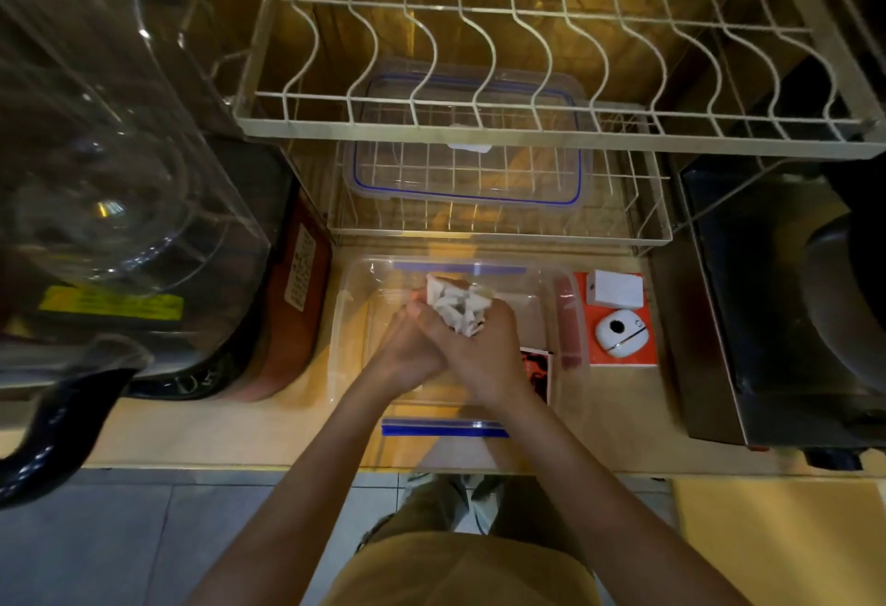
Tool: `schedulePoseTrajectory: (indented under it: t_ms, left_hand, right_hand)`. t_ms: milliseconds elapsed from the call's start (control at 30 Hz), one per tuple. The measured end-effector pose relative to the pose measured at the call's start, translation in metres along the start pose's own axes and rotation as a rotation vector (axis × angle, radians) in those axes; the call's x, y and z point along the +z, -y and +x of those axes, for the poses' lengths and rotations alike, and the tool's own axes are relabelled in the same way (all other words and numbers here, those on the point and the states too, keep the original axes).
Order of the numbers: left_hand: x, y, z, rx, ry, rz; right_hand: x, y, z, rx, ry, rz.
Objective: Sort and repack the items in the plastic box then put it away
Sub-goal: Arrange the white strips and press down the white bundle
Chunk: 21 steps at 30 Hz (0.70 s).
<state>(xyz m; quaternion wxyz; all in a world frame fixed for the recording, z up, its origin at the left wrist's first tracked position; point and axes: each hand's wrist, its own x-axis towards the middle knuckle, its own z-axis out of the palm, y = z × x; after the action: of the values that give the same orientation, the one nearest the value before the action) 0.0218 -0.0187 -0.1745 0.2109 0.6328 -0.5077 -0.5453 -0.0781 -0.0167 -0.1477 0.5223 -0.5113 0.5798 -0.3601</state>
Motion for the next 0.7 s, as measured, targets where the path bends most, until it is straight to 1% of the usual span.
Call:
schedulePoseTrajectory:
  t_ms: [67, 100, 233, 333, 400, 467, 533, 567, 600, 633, 667, 700]
  left_hand:
    - [0.006, 0.010, 0.004, 0.109, -0.022, 0.026]
    - [0.007, 0.013, 0.005, 0.124, -0.027, 0.053]
    - [0.010, 0.014, 0.011, 0.138, -0.052, 0.006]
    - [0.008, 0.007, 0.014, 0.127, 0.028, -0.029]
    - [0.007, 0.002, 0.014, 0.106, 0.080, -0.056]
    - [0.009, 0.002, 0.012, 0.082, 0.079, -0.021]
    - [0.006, 0.013, 0.012, 0.096, 0.086, 0.031]
    - [0.008, 0.019, 0.015, 0.112, 0.066, 0.081]
    - [0.006, 0.020, 0.016, 0.113, 0.086, 0.143]
    - [0.005, 0.014, 0.013, 0.178, 0.079, 0.238]
    - [0.003, 0.022, 0.014, 0.214, 0.073, 0.209]
    - [0.004, 0.025, 0.013, 0.209, 0.048, 0.190]
  right_hand:
    - [0.002, 0.000, -0.001, -0.001, -0.059, 0.060]
    - [0.002, 0.001, -0.002, -0.002, -0.071, 0.083]
    - [0.002, 0.002, -0.004, 0.025, -0.124, 0.184]
    - [0.001, 0.006, -0.003, -0.001, -0.135, 0.180]
    - [0.001, 0.005, -0.002, -0.002, -0.124, 0.146]
    - [0.000, 0.001, -0.002, -0.001, -0.076, 0.114]
    - [0.000, -0.009, -0.002, 0.008, -0.009, 0.082]
    - [0.000, -0.013, -0.002, 0.016, 0.013, 0.060]
    - [0.000, -0.014, -0.003, 0.018, 0.028, 0.039]
    - [0.000, -0.016, -0.004, 0.015, 0.035, 0.024]
    - [0.000, -0.016, -0.005, 0.011, 0.034, 0.021]
    - [0.000, -0.016, -0.006, 0.008, 0.020, 0.031]
